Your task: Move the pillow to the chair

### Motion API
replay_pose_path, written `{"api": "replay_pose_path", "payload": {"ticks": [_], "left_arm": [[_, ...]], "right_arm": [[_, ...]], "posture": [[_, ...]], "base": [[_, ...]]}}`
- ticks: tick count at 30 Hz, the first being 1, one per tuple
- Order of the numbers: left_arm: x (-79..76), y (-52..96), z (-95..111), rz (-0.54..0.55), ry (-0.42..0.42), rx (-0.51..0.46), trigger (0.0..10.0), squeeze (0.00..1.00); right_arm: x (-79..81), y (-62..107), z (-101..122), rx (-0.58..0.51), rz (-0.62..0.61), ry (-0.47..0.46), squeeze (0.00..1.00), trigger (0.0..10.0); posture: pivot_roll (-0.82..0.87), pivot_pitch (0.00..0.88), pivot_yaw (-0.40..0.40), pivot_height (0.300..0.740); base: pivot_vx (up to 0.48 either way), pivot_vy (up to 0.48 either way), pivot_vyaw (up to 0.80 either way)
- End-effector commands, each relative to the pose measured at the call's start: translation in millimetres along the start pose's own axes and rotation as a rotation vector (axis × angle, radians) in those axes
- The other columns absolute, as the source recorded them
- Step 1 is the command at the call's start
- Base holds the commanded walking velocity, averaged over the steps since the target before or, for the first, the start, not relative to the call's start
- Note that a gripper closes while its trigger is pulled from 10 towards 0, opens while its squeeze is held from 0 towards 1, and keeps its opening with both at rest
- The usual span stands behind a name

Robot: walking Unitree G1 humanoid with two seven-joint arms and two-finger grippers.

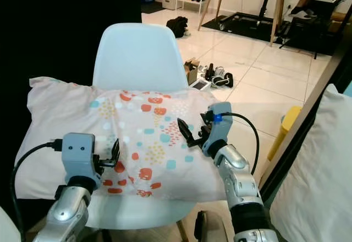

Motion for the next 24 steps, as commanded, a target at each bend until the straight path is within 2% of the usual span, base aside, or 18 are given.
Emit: {"api": "replay_pose_path", "payload": {"ticks": [1, 6, 10, 24], "left_arm": [[-2.2, -3.2, -1.0, -0.019, -0.018, 0.001, 10.0, 0.00], [-3.1, -3.9, -0.2, -0.023, -0.032, -0.003, 10.0, 0.00], [-4.6, -4.7, 2.0, -0.032, -0.033, -0.019, 10.0, 0.00], [-6.4, -6.8, 2.2, -0.037, -0.052, -0.020, 10.0, 0.00]], "right_arm": [[-0.5, -2.3, 3.2, -0.014, -0.003, -0.020, 0.00, 10.0], [0.6, -2.5, 3.3, -0.014, 0.000, -0.019, 0.00, 10.0], [1.9, -2.9, 3.5, -0.014, 0.004, -0.024, 0.00, 10.0], [1.8, -4.2, 4.3, -0.013, 0.013, -0.030, 0.00, 10.0]], "posture": [[0.00, 0.000, -0.107, 0.585], [-0.01, 0.000, -0.106, 0.595], [-0.01, 0.000, -0.107, 0.615], [-0.01, 0.000, -0.108, 0.670]], "base": [[0.000, 0.000, 0.00], [0.000, 0.000, 0.00], [-0.384, 0.000, 0.00], [0.000, 0.000, 0.00]]}}
Point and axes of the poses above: a point about 5 cm out from each wrist's last joint towards the gripper, its own y axis pointing back from the gripper into the wrist, its own z axis along the axis of the wrist's last joint, x = y × z, the point moved 2 cm from there along -y, pointing out of the wrist towards the gripper, and after that the axes turned 11 degrees about -y, right-handed, at the moved point
